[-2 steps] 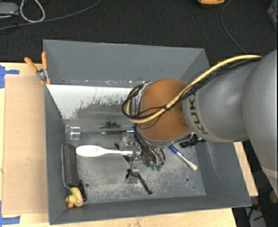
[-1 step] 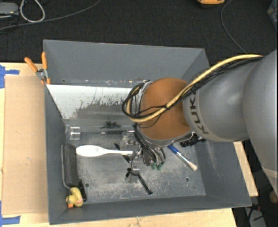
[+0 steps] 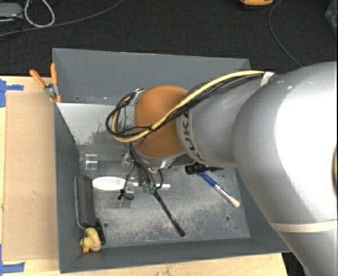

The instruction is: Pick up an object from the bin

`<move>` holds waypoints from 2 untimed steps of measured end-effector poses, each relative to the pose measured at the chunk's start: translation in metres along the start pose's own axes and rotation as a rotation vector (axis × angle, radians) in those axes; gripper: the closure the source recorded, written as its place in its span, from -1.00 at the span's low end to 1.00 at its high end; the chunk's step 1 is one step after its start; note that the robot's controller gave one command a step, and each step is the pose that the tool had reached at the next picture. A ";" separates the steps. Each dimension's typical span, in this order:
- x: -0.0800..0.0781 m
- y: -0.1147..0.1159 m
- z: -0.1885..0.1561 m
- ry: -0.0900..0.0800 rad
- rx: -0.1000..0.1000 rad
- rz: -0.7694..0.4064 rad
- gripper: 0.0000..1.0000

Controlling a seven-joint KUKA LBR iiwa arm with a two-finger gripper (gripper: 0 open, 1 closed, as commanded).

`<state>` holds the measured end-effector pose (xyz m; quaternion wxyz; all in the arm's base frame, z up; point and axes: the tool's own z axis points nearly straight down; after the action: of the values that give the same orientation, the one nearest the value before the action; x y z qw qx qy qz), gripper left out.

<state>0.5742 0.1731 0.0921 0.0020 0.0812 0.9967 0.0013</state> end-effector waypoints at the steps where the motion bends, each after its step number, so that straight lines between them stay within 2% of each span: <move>1: -0.005 -0.024 0.016 0.008 0.002 0.054 -1.00; 2: -0.004 -0.015 0.020 0.005 0.004 -0.038 -1.00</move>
Offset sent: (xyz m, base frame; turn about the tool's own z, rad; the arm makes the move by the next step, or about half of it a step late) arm -0.0016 0.0278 -0.0221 -0.1366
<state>0.5753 0.1575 0.0725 -0.0005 0.0624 0.9980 -0.0007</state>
